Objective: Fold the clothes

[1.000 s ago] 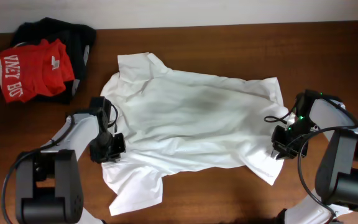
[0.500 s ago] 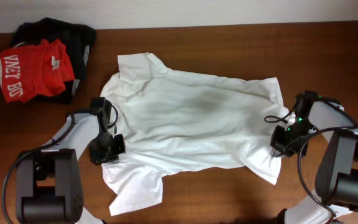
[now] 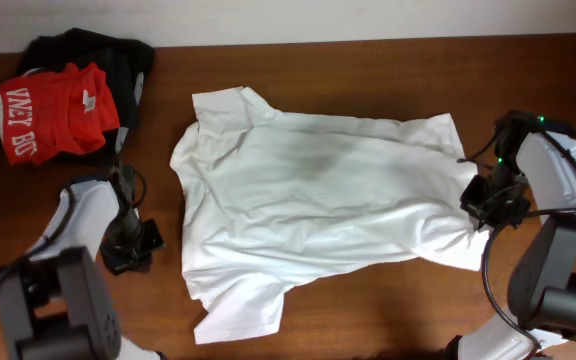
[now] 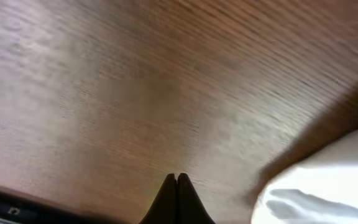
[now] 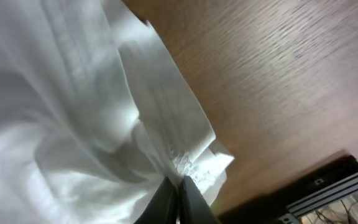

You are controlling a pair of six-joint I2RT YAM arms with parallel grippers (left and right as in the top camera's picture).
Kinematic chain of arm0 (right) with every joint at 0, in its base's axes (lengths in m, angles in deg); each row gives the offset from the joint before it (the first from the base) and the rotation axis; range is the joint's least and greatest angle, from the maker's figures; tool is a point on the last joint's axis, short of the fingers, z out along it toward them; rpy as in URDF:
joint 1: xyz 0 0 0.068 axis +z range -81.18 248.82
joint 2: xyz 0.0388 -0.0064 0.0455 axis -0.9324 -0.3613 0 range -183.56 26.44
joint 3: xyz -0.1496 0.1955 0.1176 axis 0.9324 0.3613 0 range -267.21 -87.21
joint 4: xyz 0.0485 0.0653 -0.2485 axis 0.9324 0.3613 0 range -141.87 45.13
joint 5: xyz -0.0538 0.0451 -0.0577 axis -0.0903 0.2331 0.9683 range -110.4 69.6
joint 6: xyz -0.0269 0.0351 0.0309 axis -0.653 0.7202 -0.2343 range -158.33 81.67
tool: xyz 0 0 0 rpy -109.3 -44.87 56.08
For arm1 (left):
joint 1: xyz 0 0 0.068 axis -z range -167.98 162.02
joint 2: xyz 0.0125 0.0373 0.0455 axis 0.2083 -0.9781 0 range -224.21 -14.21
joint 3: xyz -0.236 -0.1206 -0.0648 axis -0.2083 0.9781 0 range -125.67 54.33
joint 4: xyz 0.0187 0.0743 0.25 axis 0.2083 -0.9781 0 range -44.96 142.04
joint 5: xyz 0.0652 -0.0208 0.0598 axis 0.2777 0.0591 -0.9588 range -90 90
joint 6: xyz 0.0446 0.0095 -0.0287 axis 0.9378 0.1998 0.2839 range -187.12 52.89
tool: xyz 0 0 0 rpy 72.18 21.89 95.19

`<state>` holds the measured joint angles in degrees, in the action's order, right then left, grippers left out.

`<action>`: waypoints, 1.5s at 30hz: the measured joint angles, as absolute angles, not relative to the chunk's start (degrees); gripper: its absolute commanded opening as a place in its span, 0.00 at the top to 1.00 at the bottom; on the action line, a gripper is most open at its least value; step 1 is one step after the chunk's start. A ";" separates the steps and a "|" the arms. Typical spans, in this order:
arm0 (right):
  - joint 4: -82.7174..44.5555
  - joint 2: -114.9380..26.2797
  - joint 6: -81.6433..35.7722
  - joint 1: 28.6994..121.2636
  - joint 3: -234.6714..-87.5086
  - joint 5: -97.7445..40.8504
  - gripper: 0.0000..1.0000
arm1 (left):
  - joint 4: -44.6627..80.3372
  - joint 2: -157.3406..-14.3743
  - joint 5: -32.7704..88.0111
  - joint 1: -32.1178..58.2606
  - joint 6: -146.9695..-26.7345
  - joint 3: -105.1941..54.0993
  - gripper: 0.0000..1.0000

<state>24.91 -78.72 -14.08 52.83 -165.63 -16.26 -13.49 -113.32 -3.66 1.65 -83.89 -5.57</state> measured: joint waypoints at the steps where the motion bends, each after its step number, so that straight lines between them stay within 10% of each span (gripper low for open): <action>1: 26.15 -78.72 -13.60 52.83 -167.40 -15.65 0.01 | -14.04 -110.39 -3.70 1.65 -83.89 -5.59 0.84; 3: 28.23 -78.72 -13.23 52.83 -169.08 -15.41 0.01 | -15.37 -102.81 -2.17 1.65 -83.89 -5.90 0.67; 5: 29.30 -78.72 -13.30 52.83 -169.56 -15.69 0.01 | -16.82 -97.50 2.24 1.65 -82.54 -6.23 0.13; 15: 33.71 -66.42 -16.82 52.85 -169.67 -23.50 0.01 | -23.61 -91.51 12.69 10.66 -79.82 -5.42 0.13; 32: 34.70 -61.21 -17.93 62.99 -169.82 -27.06 0.01 | 2.42 -97.67 13.39 18.13 -91.85 15.57 0.43; 36: 34.83 -57.41 -18.04 62.97 -169.82 -27.21 0.01 | 3.55 -100.47 14.18 18.13 -92.35 15.61 0.99; 45: 35.51 -55.18 -18.02 62.99 -167.90 -26.91 0.01 | -4.90 -101.43 5.39 13.48 -92.46 2.89 1.00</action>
<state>35.51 -55.18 -18.02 62.99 -167.90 -26.91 -4.90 -101.43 5.39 13.48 -92.46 2.89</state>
